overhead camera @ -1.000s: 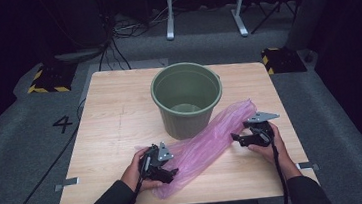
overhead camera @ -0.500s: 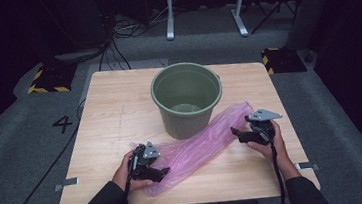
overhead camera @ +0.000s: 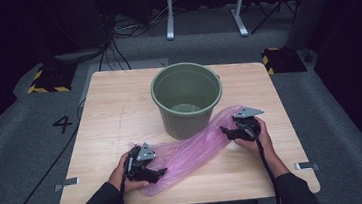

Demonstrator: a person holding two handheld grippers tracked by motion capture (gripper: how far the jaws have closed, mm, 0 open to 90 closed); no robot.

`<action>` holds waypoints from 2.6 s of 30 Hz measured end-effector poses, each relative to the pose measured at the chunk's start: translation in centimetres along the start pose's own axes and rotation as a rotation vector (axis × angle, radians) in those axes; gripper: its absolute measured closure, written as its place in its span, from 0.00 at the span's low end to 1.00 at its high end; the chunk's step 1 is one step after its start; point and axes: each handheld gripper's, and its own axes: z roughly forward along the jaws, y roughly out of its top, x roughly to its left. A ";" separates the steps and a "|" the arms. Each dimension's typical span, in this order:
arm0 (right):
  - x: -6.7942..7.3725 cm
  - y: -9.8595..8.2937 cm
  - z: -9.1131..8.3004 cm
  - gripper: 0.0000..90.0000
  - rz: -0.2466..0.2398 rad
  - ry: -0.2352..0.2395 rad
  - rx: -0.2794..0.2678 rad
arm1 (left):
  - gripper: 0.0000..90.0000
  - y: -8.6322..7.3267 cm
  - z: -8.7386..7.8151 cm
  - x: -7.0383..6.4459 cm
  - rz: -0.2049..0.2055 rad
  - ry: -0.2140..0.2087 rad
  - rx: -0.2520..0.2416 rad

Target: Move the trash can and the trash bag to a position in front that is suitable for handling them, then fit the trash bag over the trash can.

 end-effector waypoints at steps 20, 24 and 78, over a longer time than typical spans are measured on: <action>-0.6 -0.4 1.6 1.00 -0.038 0.063 0.024 | 0.19 0.0 0.6 1.0 0.008 -0.013 -0.026; -0.4 -0.6 1.5 1.00 -0.037 0.045 -0.002 | 0.19 0.0 0.6 1.0 0.007 -0.013 -0.026; 3.8 3.2 -8.1 1.00 -0.382 -0.107 -0.377 | 0.19 3.9 -6.0 -0.1 -0.006 0.074 -0.193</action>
